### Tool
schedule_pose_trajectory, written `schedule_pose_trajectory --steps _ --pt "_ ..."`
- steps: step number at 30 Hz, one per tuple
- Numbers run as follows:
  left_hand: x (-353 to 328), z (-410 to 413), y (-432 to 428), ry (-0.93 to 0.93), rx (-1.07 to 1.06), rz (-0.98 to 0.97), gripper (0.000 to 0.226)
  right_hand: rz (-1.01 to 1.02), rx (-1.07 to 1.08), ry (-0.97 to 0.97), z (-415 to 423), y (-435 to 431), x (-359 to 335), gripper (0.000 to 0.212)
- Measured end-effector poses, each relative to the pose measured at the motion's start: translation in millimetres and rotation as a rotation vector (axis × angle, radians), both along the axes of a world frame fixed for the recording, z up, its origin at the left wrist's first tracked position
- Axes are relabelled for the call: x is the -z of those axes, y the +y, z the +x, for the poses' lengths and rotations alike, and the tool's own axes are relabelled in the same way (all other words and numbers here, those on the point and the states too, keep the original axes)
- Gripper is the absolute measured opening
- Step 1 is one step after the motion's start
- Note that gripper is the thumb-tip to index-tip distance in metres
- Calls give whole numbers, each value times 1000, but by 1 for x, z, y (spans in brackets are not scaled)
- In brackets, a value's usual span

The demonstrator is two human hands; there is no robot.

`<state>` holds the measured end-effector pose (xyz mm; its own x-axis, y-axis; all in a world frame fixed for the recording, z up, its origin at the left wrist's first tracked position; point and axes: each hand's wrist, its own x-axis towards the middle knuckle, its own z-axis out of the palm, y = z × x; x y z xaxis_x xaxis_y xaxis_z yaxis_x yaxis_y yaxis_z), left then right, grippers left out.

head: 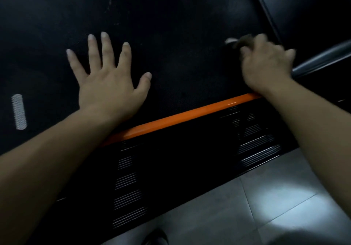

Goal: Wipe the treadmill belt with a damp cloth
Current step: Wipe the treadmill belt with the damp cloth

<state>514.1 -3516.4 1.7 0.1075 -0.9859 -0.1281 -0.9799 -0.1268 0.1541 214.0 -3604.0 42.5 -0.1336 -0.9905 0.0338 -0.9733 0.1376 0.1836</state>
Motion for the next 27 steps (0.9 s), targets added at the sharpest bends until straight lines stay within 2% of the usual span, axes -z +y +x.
schedule_pose_trajectory --steps 2,3,5,8,10,13,16,18,20,22,27 --pt "1 0 -1 0 3 -8 83 -18 241 -8 -21 -11 -7 44" --pt "3 0 -2 -4 4 -14 83 -14 276 -24 -21 -11 -8 46" --pt "5 -1 -2 -19 9 -28 83 -4 190 -90 -5 2 -1 43" --pt "8 1 0 -18 7 -48 83 23 -52 -335 12 34 2 26" --pt "6 2 0 -11 28 -49 82 27 -75 -437 8 40 -5 26" --pt "2 8 1 29 71 -36 80 -52 57 -379 2 31 -12 29" --pt "0 30 5 40 170 -69 75 -103 168 -361 30 33 -7 33" --pt "-1 56 10 53 248 -116 71 -58 76 -372 71 46 -1 31" --pt "-1 84 18 55 287 -120 72 27 -113 -382 106 65 3 29" --pt "-1 106 25 38 313 -103 74 53 -173 -351 117 74 -1 30" --pt "-2 139 38 41 284 -84 77 -105 197 -406 123 55 -1 30"
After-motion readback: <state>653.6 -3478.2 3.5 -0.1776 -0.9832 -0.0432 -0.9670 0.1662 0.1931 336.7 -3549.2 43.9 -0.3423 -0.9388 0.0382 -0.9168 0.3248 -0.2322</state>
